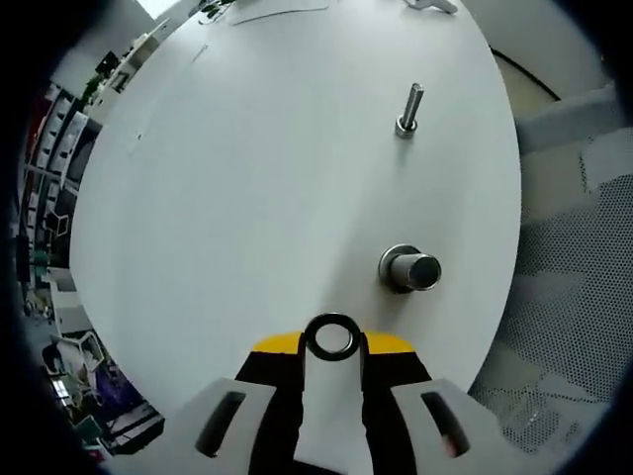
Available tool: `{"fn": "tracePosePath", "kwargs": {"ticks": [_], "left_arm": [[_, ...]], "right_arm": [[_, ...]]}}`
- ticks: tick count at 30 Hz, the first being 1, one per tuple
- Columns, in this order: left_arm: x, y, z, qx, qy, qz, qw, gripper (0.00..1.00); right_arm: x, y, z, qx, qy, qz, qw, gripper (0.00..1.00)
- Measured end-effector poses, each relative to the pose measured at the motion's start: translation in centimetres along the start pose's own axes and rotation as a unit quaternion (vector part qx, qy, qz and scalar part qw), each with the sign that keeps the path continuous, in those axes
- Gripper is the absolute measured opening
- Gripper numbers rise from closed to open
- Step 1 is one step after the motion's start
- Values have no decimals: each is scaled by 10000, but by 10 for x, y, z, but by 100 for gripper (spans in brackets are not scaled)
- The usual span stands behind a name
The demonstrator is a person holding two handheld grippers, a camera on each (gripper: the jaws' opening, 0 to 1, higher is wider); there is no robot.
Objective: Place the washer onto the threaded stud by aligning its center hole with the stud, sliding it down to the base, and recovering from edge contact or off-axis alignment until the washer reaches the visible bottom stop.
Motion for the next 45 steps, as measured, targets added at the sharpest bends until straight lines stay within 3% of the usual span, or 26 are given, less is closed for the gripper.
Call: {"fn": "tracePosePath", "kwargs": {"ticks": [17,34,45], "left_arm": [[17,41,34,-269,-238,104,9993,19],[28,25,53,-489,-243,93,9985,19],[29,17,52,-483,-223,6,9986,19]], "right_arm": [[1,2,1,-61,-56,124,9999,22],[3,2,0,-36,-51,198,9998,22],[3,2,0,-23,-42,197,9998,22]]}}
Point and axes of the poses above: the point that each gripper's makers call its tool centre point, and the gripper's own axes: y roughly backward along the fingers, z roughly to its right, x roughly out of its top, the point moved 5 cm from there along y, roughly backward along the fingers, and after that the axes turned 14 degrees about y, right-handed, at the moved point
